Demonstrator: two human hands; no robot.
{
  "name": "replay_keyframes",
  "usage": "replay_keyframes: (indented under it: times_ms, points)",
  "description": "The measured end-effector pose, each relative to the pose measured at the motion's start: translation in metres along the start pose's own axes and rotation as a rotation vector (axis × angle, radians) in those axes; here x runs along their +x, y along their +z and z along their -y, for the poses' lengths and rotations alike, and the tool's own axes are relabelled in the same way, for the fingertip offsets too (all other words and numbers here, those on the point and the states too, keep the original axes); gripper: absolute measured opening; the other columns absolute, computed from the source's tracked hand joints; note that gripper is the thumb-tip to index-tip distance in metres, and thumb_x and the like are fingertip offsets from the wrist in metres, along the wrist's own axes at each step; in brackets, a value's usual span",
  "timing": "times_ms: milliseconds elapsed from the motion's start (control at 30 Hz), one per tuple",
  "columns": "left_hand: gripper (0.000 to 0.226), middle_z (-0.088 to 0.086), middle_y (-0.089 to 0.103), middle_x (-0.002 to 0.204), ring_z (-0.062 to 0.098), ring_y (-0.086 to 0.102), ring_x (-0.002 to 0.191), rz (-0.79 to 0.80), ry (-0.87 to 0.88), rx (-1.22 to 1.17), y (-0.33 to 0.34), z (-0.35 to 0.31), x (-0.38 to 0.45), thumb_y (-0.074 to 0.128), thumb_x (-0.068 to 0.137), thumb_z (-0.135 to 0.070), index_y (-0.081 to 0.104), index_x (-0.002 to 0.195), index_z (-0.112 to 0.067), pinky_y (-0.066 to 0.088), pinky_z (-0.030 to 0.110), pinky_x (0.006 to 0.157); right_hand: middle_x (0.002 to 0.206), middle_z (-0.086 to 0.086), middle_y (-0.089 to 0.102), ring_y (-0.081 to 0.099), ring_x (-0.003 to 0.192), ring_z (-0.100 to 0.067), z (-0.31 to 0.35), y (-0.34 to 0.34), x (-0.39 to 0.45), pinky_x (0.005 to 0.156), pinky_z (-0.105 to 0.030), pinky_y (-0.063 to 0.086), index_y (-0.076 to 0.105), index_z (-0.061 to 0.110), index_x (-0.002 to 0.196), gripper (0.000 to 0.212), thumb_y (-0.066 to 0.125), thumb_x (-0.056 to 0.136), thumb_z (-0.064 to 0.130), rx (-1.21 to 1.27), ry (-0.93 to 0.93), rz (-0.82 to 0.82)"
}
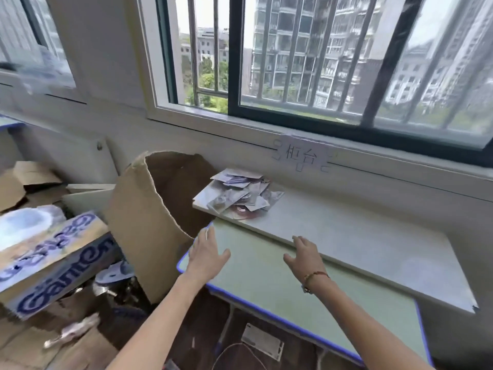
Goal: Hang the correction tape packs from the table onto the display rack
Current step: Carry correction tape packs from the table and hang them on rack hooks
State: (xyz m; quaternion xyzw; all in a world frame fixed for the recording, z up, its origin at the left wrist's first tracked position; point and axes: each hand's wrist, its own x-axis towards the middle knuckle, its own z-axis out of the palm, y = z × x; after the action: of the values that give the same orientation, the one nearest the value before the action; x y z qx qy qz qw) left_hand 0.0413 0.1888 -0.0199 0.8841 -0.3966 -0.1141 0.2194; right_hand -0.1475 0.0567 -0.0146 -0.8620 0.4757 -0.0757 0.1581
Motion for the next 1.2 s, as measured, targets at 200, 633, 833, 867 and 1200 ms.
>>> replay_keyframes:
  times_ms: [200, 633, 833, 867, 1200]
  points:
    - [0.085, 0.014, 0.017, 0.155, 0.03, 0.022, 0.141, 0.037, -0.02, 0.023, 0.02, -0.003, 0.106, 0.058, 0.091, -0.039, 0.008, 0.152, -0.008, 0.025, 0.041, 0.114, 0.142, -0.009, 0.041, 0.035, 0.132, -0.026, 0.01, 0.023, 0.114, 0.105, -0.031, 0.032, 0.038, 0.006, 0.139, 0.051, 0.052, 0.094, 0.028, 0.042, -0.005, 0.075]
    - [0.077, 0.012, 0.03, 0.144, 0.03, 0.03, 0.135, 0.107, -0.038, 0.051, 0.046, 0.006, 0.247, 0.06, 0.089, -0.034, 0.018, 0.149, -0.01, 0.029, 0.042, 0.108, 0.12, -0.018, 0.058, 0.053, 0.112, -0.033, 0.025, 0.068, 0.265, 0.089, -0.036, 0.044, 0.056, 0.001, 0.119, 0.045, 0.045, 0.096, 0.037, 0.168, 0.23, 0.188]
    - [0.083, 0.014, 0.02, 0.154, 0.032, 0.025, 0.14, 0.174, -0.05, 0.075, 0.054, 0.008, 0.28, 0.06, 0.09, -0.039, 0.012, 0.152, -0.01, 0.026, 0.045, 0.113, 0.087, -0.01, 0.057, 0.052, 0.083, -0.028, 0.024, 0.084, 0.287, 0.066, -0.029, 0.036, 0.048, 0.008, 0.08, 0.026, 0.045, 0.095, 0.029, 0.219, 0.288, 0.162]
    - [0.084, 0.015, 0.022, 0.153, 0.033, 0.026, 0.139, 0.184, -0.049, 0.076, 0.056, 0.01, 0.285, 0.06, 0.089, -0.039, 0.012, 0.152, -0.01, 0.027, 0.045, 0.112, 0.077, -0.006, 0.051, 0.048, 0.078, -0.026, 0.024, 0.085, 0.289, 0.061, -0.029, 0.032, 0.044, 0.01, 0.073, 0.028, 0.047, 0.094, 0.027, 0.249, 0.303, 0.141]
    - [0.085, 0.015, 0.039, 0.129, 0.033, 0.038, 0.124, 0.206, -0.063, 0.084, 0.064, 0.001, 0.298, 0.07, 0.08, -0.047, 0.025, 0.145, -0.016, 0.038, 0.043, 0.102, 0.065, -0.001, 0.046, 0.048, 0.069, -0.025, -0.024, 0.048, 0.267, 0.053, -0.023, 0.033, 0.046, 0.009, 0.074, 0.015, 0.051, 0.088, 0.01, 0.58, 0.404, -0.22]
